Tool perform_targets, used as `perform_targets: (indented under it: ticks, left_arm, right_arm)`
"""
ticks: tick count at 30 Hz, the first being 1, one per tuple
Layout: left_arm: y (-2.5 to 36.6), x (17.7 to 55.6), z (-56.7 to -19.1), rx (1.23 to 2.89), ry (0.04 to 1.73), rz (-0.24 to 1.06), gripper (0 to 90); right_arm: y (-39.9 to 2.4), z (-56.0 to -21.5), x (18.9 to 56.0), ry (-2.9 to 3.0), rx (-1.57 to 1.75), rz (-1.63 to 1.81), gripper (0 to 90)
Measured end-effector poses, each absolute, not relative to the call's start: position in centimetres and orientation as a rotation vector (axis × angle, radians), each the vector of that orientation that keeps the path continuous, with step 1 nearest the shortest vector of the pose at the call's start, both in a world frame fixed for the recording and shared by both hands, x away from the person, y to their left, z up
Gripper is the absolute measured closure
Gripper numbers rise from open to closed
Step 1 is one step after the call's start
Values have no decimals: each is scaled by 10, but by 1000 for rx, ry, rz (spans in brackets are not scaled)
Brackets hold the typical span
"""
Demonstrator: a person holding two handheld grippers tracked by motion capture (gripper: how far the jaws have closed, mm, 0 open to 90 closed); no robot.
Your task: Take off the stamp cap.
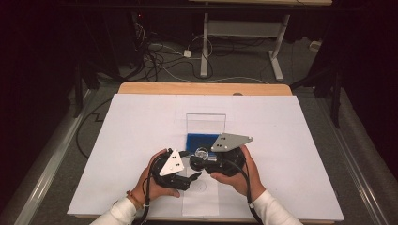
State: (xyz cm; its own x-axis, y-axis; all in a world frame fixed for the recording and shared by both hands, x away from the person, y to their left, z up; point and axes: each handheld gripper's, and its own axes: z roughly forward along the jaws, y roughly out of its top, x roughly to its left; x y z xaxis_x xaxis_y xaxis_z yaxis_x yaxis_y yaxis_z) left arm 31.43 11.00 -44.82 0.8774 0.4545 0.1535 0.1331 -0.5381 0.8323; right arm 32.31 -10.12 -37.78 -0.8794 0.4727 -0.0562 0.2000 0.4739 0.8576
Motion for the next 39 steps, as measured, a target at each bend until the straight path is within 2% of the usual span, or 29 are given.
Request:
perform_targets:
  ticks: [8, 11, 22, 31, 39]
  left_arm:
    - [109, 315, -449, 2135, 397, 412, 336]
    - [109, 315, -449, 2141, 389, 405, 350]
    - [108, 314, -448, 2205, 345, 429, 363]
    - [113, 320, -449, 2213, 401, 378, 366]
    - [115, 321, -451, 2241, 392, 399, 365]
  right_arm:
    - [-97, -384, 322, 2455, 565, 1360, 570]
    - [-96, -386, 322, 2457, 563, 1359, 570]
    - [-96, -390, 320, 2464, 572, 1360, 571]
    - [-96, -391, 314, 2424, 566, 1360, 571]
    - [-104, -385, 312, 2396, 573, 1375, 571]
